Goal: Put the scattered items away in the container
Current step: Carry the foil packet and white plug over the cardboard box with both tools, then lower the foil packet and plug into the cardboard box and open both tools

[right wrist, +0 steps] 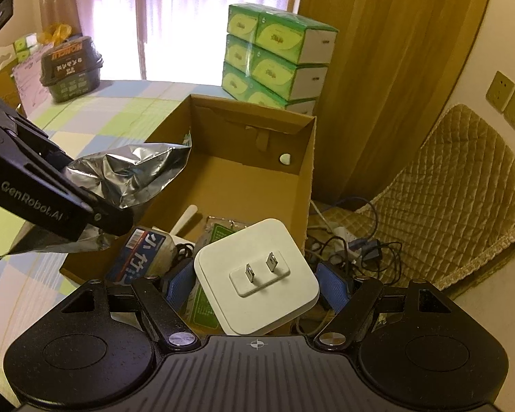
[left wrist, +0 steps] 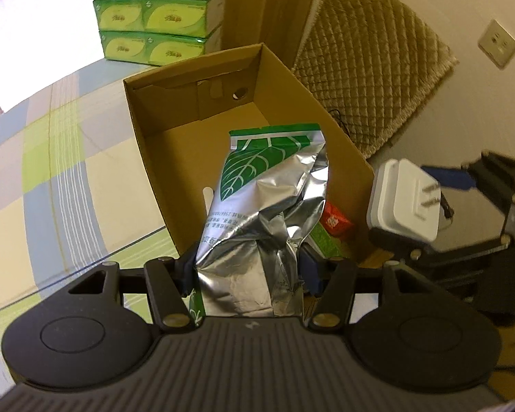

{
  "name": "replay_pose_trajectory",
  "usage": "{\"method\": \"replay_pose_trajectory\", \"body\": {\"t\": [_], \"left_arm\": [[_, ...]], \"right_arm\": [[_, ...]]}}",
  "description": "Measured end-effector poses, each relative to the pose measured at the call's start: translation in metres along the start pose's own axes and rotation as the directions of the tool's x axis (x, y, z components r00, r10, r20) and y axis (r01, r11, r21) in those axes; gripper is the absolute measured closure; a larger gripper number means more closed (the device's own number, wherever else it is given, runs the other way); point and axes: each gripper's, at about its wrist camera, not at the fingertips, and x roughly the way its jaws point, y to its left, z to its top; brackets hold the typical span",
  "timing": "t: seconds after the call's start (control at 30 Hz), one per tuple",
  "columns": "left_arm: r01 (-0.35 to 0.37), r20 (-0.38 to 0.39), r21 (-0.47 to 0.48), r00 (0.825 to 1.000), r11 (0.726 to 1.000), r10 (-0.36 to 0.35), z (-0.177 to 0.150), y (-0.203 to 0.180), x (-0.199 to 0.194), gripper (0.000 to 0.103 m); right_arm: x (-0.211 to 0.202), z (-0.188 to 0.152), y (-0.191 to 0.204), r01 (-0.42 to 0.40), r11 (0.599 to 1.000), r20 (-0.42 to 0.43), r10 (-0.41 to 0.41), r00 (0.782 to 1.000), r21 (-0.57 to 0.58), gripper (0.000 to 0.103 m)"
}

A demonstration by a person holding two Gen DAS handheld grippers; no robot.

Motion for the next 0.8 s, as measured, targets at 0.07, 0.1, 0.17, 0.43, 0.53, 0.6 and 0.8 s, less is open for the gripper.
{"method": "replay_pose_trajectory", "body": {"t": [0.07, 0.1, 0.17, 0.43, 0.53, 0.6, 0.8], "left_arm": [[0.0, 0.005, -0.028, 1.0, 1.0, 0.0, 0.003, 0.002, 0.002, 0.049], [0.001, 0.008, -0.041, 1.0, 0.999, 0.0, 0.004, 0.002, 0.003, 0.049], [0.006, 0.014, -0.068, 1.0, 0.998, -0.005, 0.007, 0.004, 0.005, 0.049], [0.021, 0.031, -0.146, 0.999, 0.989, -0.017, 0.017, 0.011, 0.013, 0.049], [0.038, 0.037, -0.186, 0.999, 0.982, -0.032, 0.021, 0.017, 0.017, 0.049], [0.046, 0.04, -0.199, 0.998, 0.979, -0.039, 0.025, 0.02, 0.019, 0.049], [0.077, 0.069, -0.235, 0.996, 0.969, -0.062, 0.035, 0.026, 0.026, 0.049]], "right_arm": [[0.001, 0.001, -0.002, 0.005, 1.0, 0.002, -0.005, 1.0, 0.01, 0.024], [0.002, 0.001, -0.003, 0.006, 1.0, 0.004, -0.006, 1.0, 0.013, 0.024], [0.003, 0.002, -0.004, 0.007, 1.0, 0.009, -0.007, 1.0, 0.018, 0.024], [0.01, 0.003, -0.007, 0.014, 0.999, 0.011, -0.014, 1.0, 0.033, 0.024], [0.014, 0.004, -0.009, 0.017, 0.999, 0.01, -0.017, 1.0, 0.039, 0.024], [0.016, 0.006, -0.011, 0.015, 0.999, 0.01, -0.015, 1.0, 0.043, 0.024], [0.025, 0.008, -0.011, 0.014, 0.999, 0.008, -0.014, 1.0, 0.046, 0.024]]}}
